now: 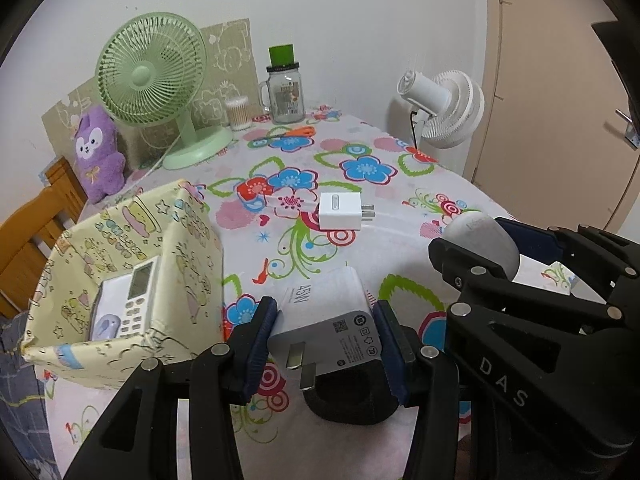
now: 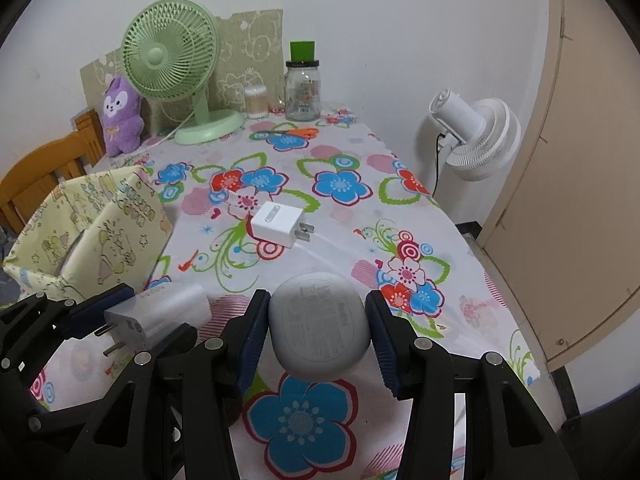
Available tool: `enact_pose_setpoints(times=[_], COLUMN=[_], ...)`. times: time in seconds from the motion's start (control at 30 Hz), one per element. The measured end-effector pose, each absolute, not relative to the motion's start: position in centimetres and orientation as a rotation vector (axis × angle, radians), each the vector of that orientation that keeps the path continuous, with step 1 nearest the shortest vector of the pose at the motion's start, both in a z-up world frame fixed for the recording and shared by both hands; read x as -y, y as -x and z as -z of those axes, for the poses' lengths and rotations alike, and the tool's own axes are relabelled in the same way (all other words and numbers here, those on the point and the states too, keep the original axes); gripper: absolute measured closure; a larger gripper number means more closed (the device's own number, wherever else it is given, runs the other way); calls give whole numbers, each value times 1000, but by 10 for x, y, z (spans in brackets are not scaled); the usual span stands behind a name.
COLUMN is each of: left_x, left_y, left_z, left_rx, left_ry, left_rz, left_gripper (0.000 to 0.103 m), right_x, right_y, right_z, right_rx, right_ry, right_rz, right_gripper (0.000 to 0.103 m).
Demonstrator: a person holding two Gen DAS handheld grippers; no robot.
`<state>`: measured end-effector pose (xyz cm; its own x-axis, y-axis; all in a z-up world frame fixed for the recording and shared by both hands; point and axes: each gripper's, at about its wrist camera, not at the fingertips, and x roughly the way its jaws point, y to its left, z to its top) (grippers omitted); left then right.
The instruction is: Organize rigid objects
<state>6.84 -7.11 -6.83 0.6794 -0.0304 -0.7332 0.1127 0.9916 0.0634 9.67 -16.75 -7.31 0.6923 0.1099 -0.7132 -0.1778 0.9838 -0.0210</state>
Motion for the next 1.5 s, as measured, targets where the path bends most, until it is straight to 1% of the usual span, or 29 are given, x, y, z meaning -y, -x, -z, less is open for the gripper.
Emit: enact_pose_setpoints(times=[0.7, 1.1, 1.5], left_x=[51, 25, -1], left_y=[-50, -50, -56], left_z=[23, 13, 14], left_rx=[-766, -766, -780], left_ry=[-147, -137, -140], left_rz=[62, 43, 1], left_gripper=[52, 52, 52], right_x=[143, 112, 82], right_y=[-75, -78, -85], right_z=[25, 12, 10], right_rx=[-728, -710, -711], right_ry=[107, 131, 156], right_rz=[-183, -234, -272], right_gripper=[51, 51, 51])
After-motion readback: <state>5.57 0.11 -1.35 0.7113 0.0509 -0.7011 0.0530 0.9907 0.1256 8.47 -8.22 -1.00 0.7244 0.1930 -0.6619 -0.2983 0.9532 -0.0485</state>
